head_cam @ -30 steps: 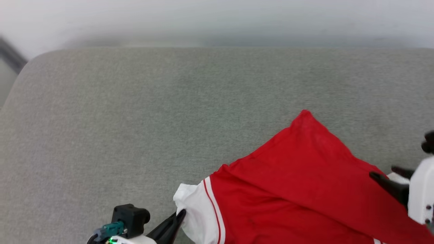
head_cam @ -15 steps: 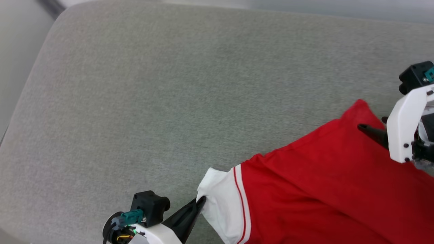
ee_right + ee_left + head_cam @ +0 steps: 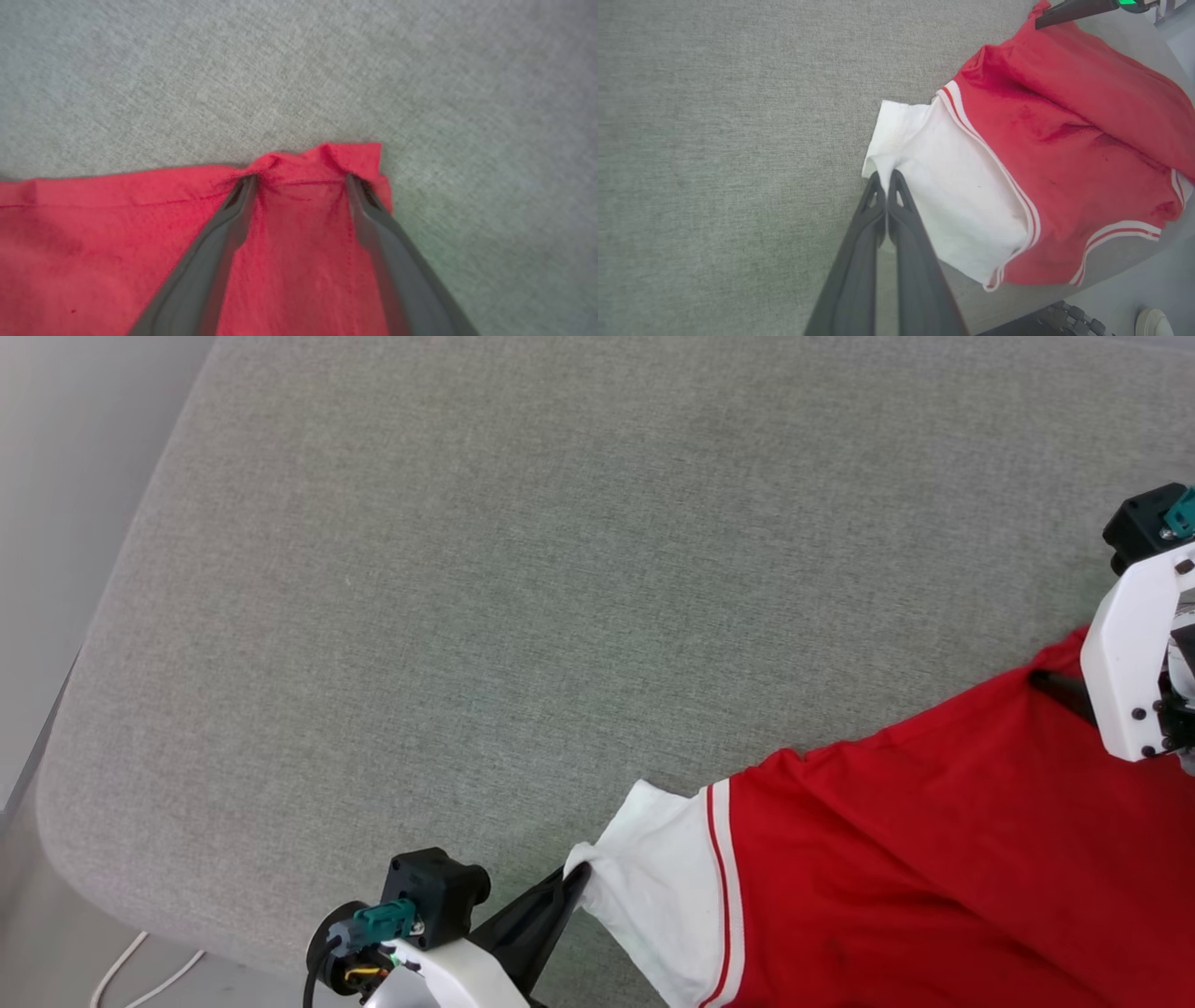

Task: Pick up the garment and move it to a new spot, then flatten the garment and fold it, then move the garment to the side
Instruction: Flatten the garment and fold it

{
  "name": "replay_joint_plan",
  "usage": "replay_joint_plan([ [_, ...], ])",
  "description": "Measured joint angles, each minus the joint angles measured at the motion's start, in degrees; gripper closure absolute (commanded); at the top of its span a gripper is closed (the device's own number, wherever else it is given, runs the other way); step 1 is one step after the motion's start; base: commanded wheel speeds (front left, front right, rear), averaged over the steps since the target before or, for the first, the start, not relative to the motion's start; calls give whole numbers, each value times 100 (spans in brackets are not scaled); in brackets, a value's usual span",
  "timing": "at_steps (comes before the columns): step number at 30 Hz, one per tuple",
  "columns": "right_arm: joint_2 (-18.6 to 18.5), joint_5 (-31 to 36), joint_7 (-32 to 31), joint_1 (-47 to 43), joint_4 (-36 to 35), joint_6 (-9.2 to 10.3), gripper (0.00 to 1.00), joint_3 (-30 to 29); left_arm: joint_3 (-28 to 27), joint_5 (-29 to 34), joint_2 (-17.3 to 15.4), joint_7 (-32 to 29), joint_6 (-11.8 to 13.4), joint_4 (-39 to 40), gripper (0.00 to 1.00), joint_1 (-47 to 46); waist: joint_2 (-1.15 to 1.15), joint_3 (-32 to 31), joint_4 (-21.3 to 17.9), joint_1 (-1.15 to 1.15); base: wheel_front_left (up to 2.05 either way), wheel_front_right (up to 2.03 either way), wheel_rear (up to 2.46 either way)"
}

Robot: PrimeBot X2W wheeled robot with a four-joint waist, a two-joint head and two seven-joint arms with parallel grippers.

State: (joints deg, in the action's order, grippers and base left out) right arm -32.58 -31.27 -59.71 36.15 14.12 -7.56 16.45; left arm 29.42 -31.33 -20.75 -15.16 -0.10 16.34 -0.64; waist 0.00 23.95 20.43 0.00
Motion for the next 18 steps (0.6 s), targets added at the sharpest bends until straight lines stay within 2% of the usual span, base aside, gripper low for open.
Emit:
replay_joint_plan([
  [4,-108,-140,45,8,56,0,0,89,0,0,-1,30,-16,-22,100,-59,0,77,102,-1,0,0,0],
  [5,-120,-190,46,8,83,0,20,85,8,0,2,31,-16,-31,100,-68,0,85,119,-1,0,0,0],
  [6,-129,-210,63,8,103,0,80,79,7,-1,5,32,-16,-40,100,-73,0,89,129,-2,0,0,0],
  [7,-129,-214,85,8,127,0,100,68,11,-1,10,41,-16,-49,100,-79,0,85,133,-2,0,0,0],
  [18,-169,-265,737,-31,339,2,100,129,-55,-21,-14,169,-11,-145,100,-88,0,-203,-50,1,0,0,0],
])
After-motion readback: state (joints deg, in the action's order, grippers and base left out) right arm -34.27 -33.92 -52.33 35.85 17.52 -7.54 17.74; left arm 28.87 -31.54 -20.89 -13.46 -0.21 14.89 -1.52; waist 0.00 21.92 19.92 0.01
